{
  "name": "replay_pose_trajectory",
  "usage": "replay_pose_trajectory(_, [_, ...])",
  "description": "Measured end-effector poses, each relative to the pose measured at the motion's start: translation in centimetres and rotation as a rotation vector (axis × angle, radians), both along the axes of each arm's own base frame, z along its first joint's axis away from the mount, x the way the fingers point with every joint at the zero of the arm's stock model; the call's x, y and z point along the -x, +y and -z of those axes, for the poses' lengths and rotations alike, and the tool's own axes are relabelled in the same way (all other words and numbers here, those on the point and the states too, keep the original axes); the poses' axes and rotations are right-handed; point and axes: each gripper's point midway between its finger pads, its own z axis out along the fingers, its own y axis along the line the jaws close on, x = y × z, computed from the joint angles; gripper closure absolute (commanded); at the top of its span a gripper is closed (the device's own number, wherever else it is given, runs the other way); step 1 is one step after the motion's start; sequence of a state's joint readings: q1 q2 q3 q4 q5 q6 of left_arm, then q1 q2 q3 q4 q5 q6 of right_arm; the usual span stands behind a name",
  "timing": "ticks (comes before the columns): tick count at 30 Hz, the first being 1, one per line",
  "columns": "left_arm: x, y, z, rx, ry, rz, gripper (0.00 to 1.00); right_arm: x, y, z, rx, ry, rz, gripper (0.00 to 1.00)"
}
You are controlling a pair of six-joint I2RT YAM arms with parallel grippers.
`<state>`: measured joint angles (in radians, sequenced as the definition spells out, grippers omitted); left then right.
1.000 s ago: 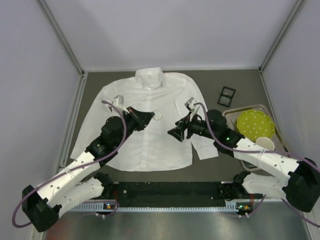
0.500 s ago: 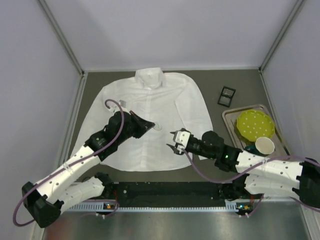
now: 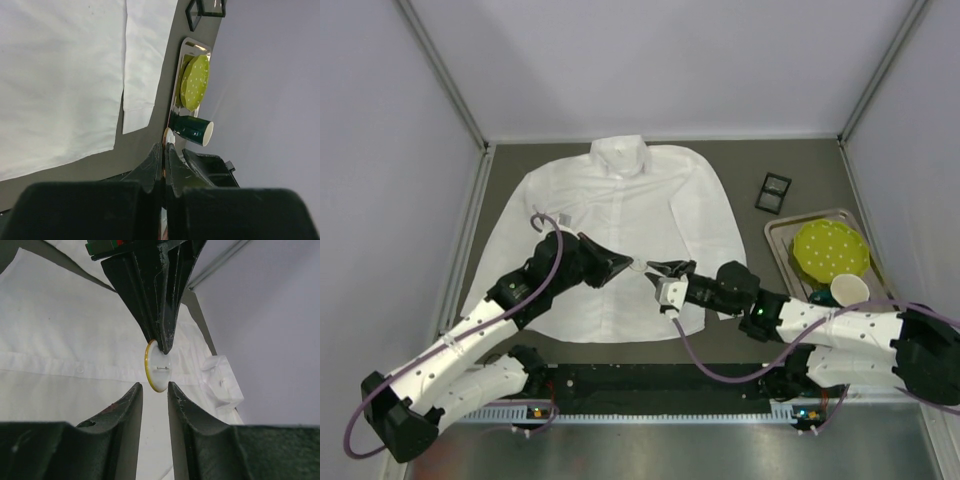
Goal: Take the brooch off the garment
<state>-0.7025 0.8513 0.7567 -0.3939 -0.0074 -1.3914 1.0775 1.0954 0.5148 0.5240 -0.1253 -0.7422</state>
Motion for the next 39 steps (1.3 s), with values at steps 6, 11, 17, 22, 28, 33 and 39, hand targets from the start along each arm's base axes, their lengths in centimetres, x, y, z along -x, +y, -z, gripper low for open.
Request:
replay_pose_trajectory(6, [0.6, -0.6, 0.5, 0.032, 0.034, 0.030, 1.00, 0.3, 0.6, 0.9, 0.044, -0.039, -0.013, 0.81])
replay_pose_trajectory(11, [0.7, -0.7, 0.8, 0.046, 0.049, 0.029, 1.00, 0.1, 0.6, 1.0, 0.057, -0.062, -0.004, 0.89])
replay_pose_trajectory(17, [0.5, -0.7, 0.7, 0.057, 0.049, 0.020, 1.00, 0.1, 0.6, 1.0, 0.067, -0.085, 0.012, 1.00])
replay_pose_trajectory(22, [0.2, -0.6, 0.7, 0.062, 0.045, 0.003, 0.79, -0.3, 0.7, 0.9, 0.063, -0.096, 0.053, 1.00])
replay_pose_trajectory(28, [-0.1, 0.0, 0.5, 0.032, -0.002, -0.009, 0.32, -1.2, 0.1, 0.3, 0.005, -0.043, 0.142, 1.00])
replay_pose_trajectory(33, [-0.6, 1.7, -0.7, -0.008, -0.099, -0.064, 0.24, -1.4, -1.0, 1.0, -0.055, 0.060, 0.202, 1.00])
replay_pose_trajectory(39, [-1.3, 3.8, -2.8, -0.122, -0.251, -0.097, 0.22, -3.2, -5.0, 3.1, -0.191, 0.317, 0.315, 1.00])
